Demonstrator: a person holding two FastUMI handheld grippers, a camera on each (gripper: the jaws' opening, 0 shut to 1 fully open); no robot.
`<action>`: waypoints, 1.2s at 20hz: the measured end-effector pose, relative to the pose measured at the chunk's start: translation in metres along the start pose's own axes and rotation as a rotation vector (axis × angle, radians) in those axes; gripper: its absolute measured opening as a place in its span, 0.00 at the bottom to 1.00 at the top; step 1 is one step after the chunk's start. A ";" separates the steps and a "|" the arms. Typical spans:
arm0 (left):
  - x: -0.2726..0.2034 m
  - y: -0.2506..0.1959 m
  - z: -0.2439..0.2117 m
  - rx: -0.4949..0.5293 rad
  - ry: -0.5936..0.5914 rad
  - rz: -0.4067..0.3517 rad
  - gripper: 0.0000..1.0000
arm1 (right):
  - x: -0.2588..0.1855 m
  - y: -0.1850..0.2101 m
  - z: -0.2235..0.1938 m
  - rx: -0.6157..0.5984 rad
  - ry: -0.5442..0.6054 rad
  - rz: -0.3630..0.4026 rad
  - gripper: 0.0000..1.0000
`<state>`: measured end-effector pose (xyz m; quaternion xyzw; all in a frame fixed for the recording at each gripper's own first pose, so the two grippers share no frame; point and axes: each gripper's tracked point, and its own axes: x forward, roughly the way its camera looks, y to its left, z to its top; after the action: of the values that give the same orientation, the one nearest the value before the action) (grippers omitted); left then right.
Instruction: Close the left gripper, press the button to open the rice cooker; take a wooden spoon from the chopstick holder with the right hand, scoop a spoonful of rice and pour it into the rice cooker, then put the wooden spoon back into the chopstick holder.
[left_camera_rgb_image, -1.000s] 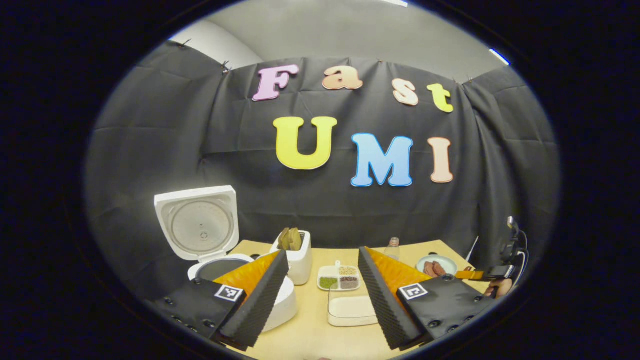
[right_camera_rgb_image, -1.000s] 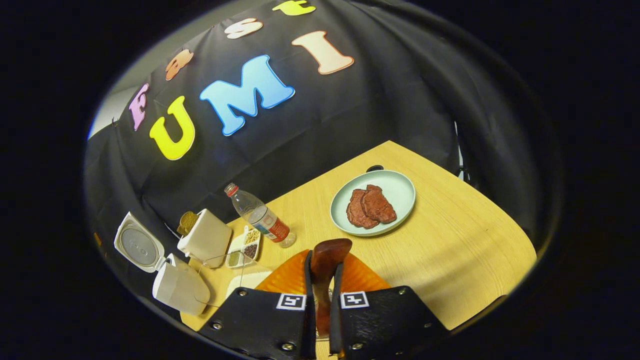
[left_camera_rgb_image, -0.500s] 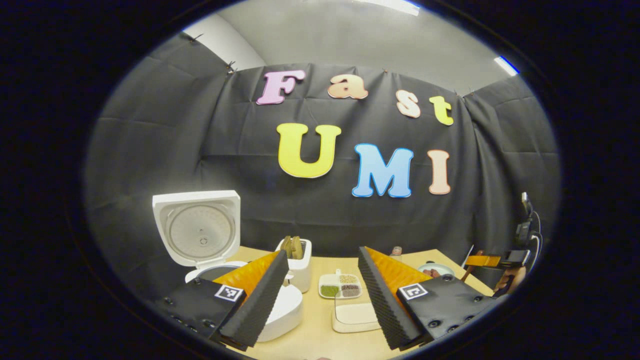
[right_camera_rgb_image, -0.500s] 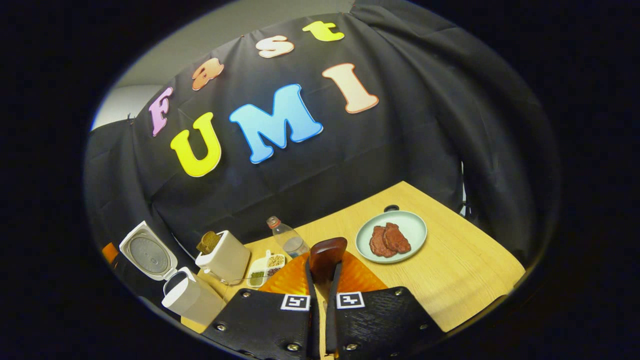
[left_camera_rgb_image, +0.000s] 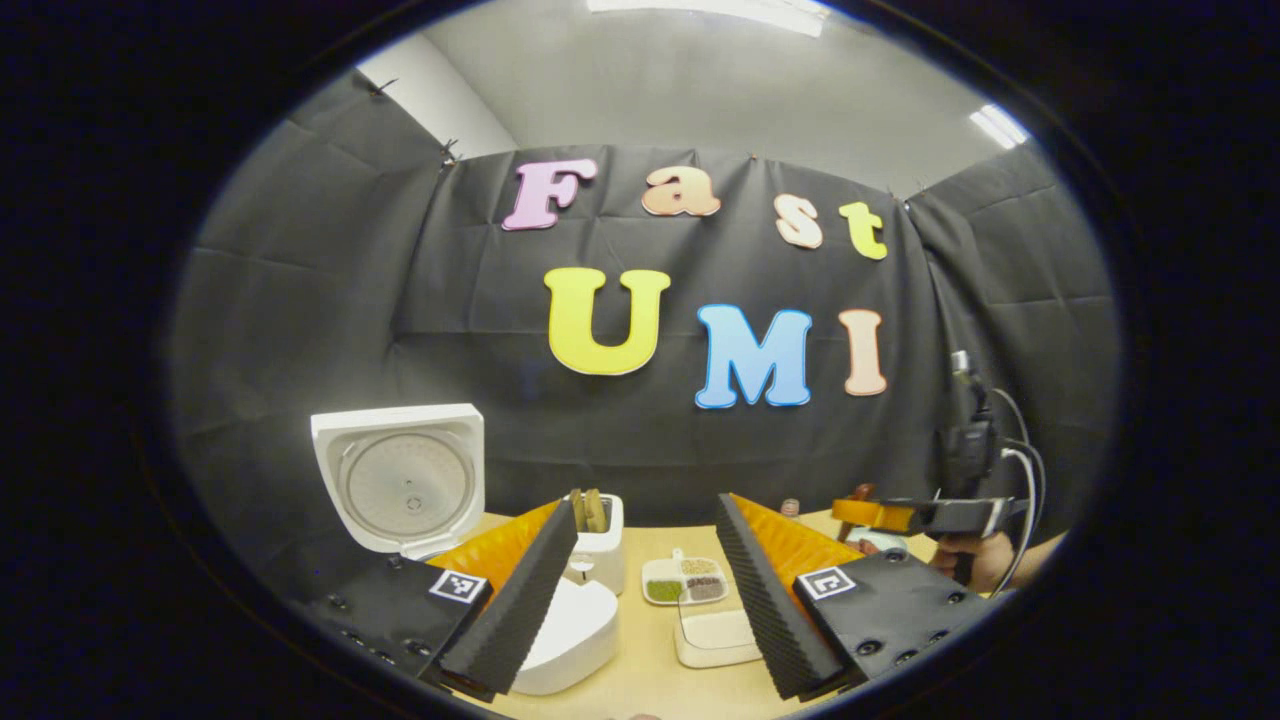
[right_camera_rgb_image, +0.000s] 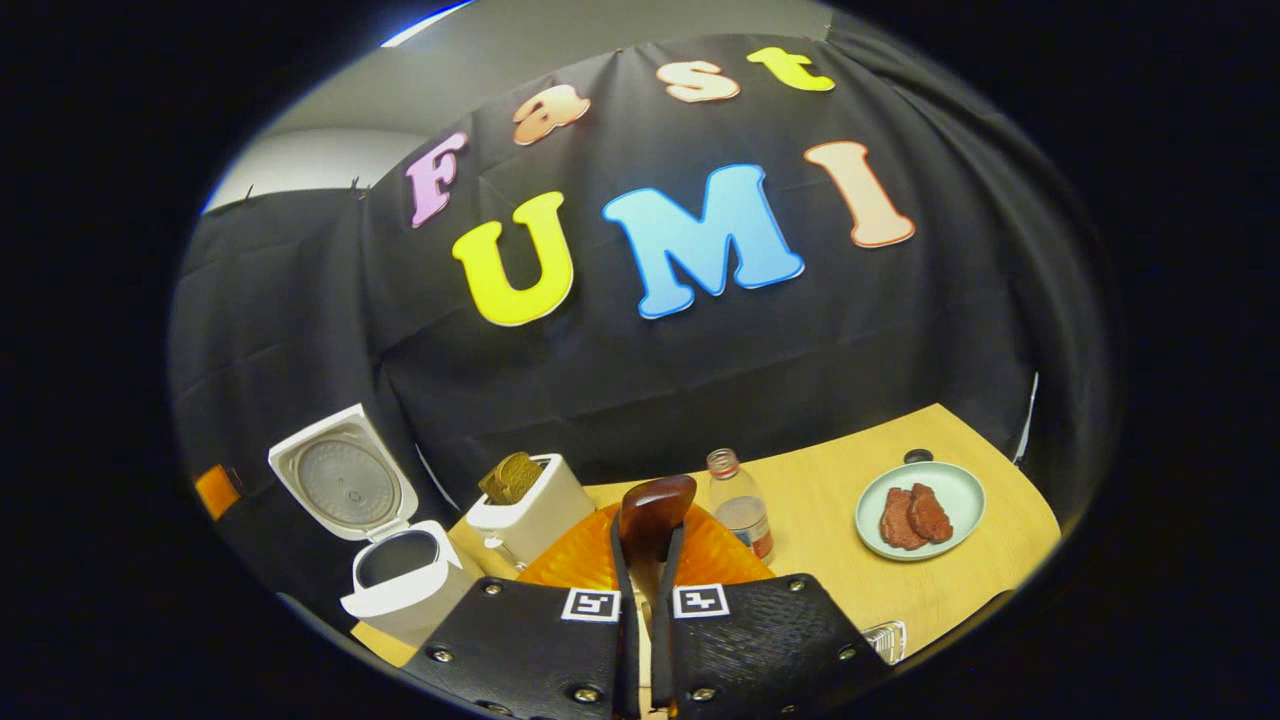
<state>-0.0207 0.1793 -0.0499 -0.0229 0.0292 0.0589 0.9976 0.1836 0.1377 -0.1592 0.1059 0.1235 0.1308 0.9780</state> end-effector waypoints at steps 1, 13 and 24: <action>-0.003 0.003 0.000 0.001 -0.005 -0.001 0.97 | 0.010 0.004 -0.012 -0.030 0.014 -0.006 0.05; -0.029 0.072 -0.020 0.019 0.041 0.085 0.98 | 0.063 0.033 -0.111 -0.190 0.116 -0.041 0.05; -0.031 0.075 -0.033 -0.008 0.065 0.102 0.98 | 0.057 0.012 -0.099 0.638 0.149 0.031 0.05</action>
<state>-0.0627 0.2489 -0.0840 -0.0272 0.0626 0.1090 0.9917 0.2074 0.1821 -0.2628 0.3991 0.2277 0.1077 0.8817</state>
